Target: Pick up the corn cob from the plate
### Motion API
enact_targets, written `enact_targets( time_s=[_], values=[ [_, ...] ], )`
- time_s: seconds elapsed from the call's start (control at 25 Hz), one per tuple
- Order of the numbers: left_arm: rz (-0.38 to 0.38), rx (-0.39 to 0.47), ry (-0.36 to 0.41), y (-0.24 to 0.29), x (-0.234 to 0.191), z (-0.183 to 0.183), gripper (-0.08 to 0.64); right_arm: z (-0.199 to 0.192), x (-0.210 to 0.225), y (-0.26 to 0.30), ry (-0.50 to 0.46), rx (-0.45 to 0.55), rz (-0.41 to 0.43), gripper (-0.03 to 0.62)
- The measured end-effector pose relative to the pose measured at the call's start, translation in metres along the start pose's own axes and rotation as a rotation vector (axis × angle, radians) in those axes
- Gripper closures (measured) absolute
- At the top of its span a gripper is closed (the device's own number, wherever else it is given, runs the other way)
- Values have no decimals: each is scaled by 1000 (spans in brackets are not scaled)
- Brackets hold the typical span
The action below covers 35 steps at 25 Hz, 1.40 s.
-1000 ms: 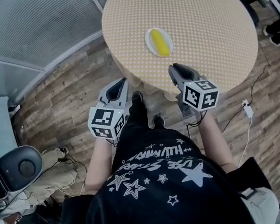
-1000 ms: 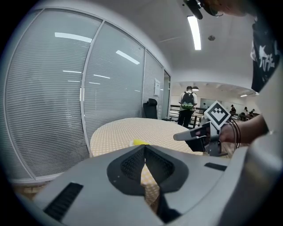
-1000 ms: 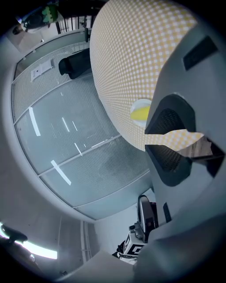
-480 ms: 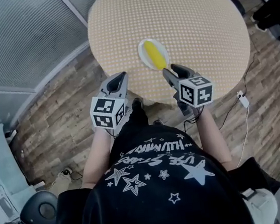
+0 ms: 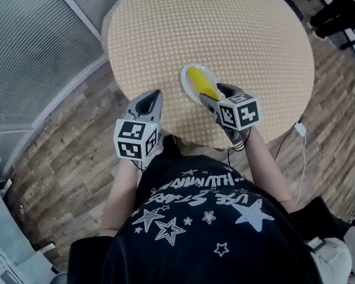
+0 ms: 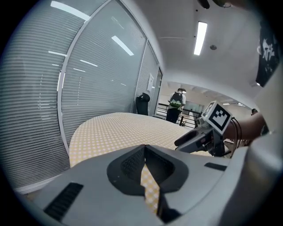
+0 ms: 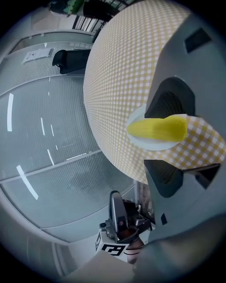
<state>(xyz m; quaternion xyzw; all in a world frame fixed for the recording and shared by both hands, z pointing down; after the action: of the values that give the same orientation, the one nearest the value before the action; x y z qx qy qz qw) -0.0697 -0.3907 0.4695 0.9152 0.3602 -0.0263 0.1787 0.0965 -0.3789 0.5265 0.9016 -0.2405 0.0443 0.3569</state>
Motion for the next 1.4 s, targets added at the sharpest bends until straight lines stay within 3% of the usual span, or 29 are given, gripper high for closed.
enact_targets(
  time_s=[0.32, 0.8, 1.2, 1.4],
  values=[
    [-54, -45, -85, 22, -26, -6, 552, 6, 15, 43, -28, -138, -49, 322],
    [-110, -72, -120, 41, -39, -13, 552, -16, 29, 76, -62, -342, -106, 322],
    [-115, -69, -113, 48, -45, -13, 552, -22, 31, 82, -99, -373, -165, 322],
    [-118, -72, -111, 47, -42, -16, 552, -21, 30, 84, -115, -366, -155, 330]
  ],
)
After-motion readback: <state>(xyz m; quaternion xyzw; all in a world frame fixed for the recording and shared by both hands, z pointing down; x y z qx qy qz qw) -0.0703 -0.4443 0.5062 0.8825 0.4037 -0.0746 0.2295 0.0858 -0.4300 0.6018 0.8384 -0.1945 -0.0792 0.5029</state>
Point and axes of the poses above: the fingertips, and each gripper's own axes: y forward along the fingers, x to its right, z out of its top, the point moved 2 cm from there along -y, backward along the fingers, and after that the axes turned 7 degrees about x, right-handed, at the moved point
